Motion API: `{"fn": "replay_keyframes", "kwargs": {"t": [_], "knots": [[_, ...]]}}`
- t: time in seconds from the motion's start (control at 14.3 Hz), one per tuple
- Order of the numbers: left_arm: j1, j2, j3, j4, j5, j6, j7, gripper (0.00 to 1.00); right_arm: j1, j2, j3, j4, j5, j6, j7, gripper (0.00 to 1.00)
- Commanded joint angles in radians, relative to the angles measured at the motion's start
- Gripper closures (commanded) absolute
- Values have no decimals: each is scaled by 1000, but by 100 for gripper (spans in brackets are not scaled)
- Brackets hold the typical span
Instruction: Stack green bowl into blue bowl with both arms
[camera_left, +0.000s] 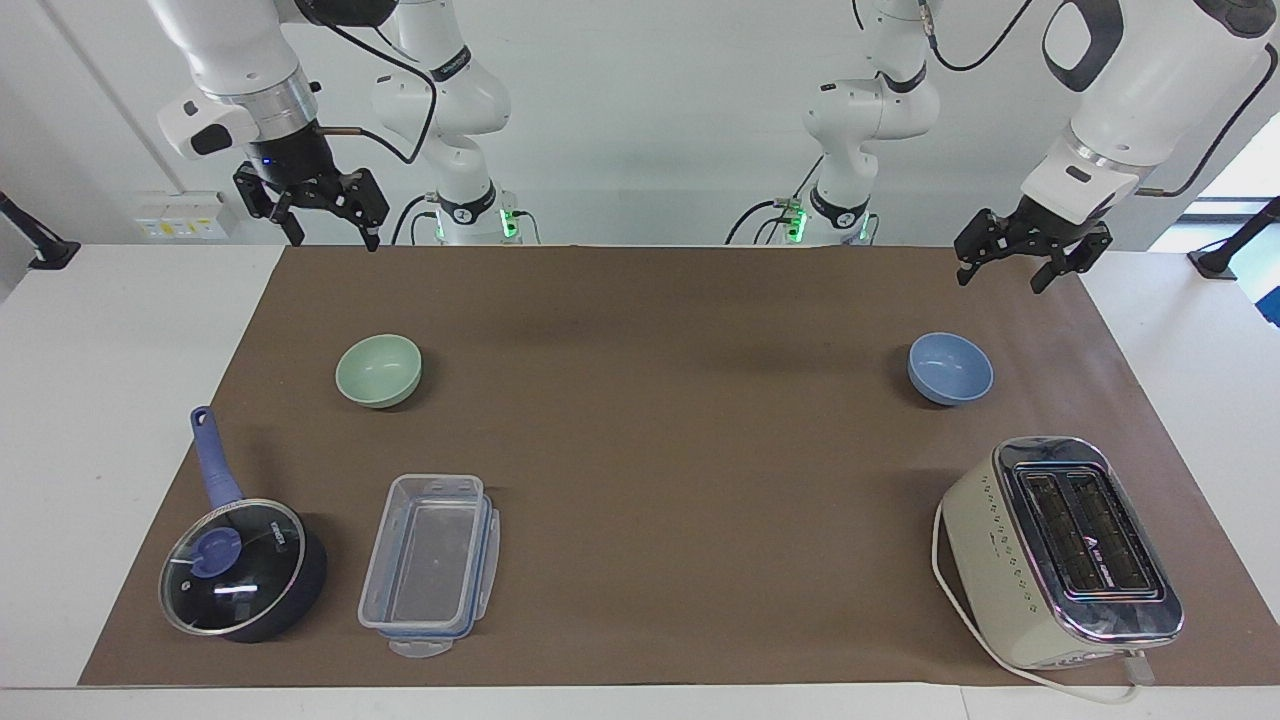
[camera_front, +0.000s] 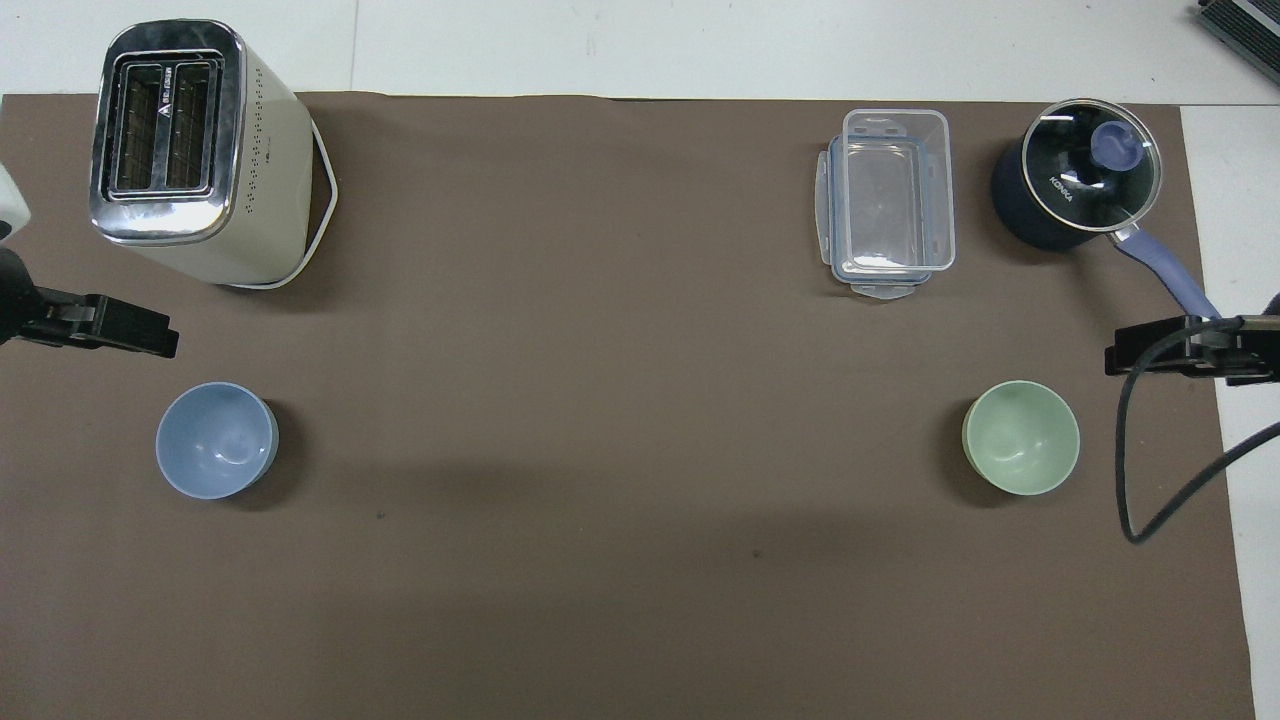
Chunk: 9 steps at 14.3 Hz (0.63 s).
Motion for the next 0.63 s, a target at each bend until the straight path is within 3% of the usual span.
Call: {"fn": "replay_keyframes", "kwargs": {"t": [0.0,0.56], "knots": [[-5,-3,6,0,-11,-4,-9,0,-9,7,4,16,1,-17,-21,0],[6,-3,6,3,-9,-4,-3,0,-9,6,4,16,1,-17,-21,0]]}}
